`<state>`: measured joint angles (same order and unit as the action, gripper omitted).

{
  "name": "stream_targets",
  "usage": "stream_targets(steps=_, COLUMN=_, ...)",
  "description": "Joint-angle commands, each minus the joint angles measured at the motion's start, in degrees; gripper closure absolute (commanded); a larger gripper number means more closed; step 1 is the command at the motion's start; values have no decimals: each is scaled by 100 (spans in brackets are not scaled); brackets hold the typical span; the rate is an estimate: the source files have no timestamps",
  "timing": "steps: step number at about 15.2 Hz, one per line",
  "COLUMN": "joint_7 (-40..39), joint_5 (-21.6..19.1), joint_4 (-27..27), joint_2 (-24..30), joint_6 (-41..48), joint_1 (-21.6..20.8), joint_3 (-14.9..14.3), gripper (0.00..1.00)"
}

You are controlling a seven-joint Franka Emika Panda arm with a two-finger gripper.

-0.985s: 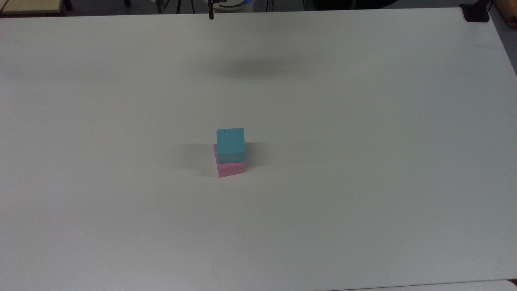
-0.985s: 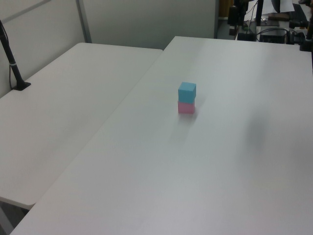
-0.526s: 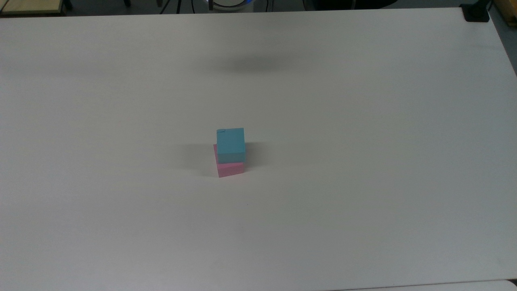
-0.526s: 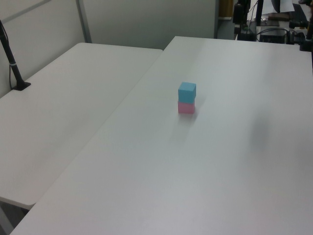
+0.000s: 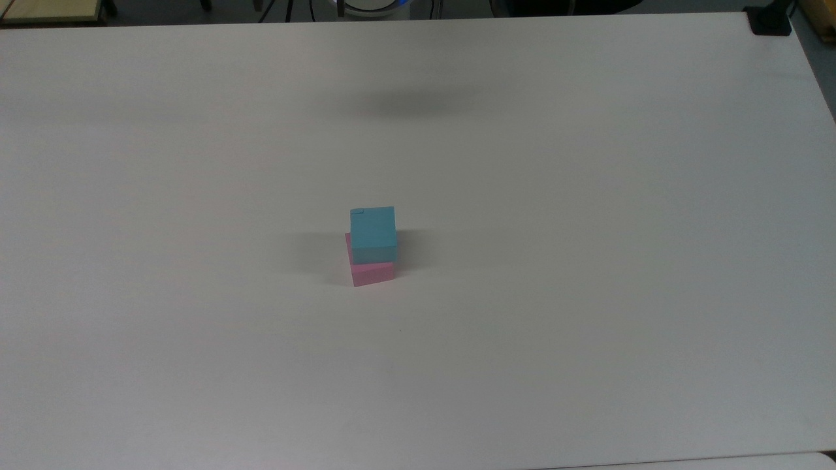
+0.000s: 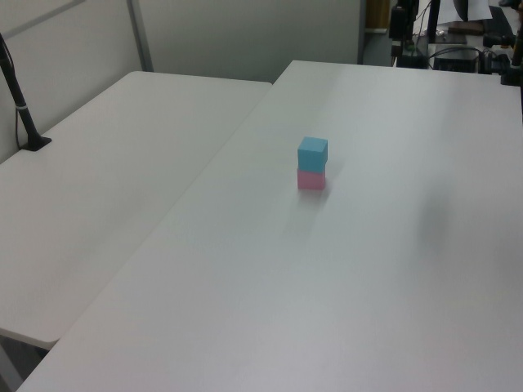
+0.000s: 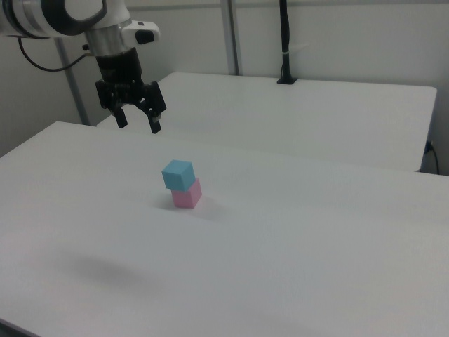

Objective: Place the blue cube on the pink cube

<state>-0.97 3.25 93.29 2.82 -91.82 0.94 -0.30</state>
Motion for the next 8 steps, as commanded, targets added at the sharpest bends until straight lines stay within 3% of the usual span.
stream_targets(steps=1, joint_7=141, joint_5=-35, joint_4=-73, joint_2=-27, joint_6=94, joint_1=-85, joint_3=-84, gripper=0)
stream_targets(steps=8, joint_7=281, joint_5=-52, joint_4=-153, joint_2=-88, joint_6=94, joint_1=-129, joint_3=-163, gripper=0)
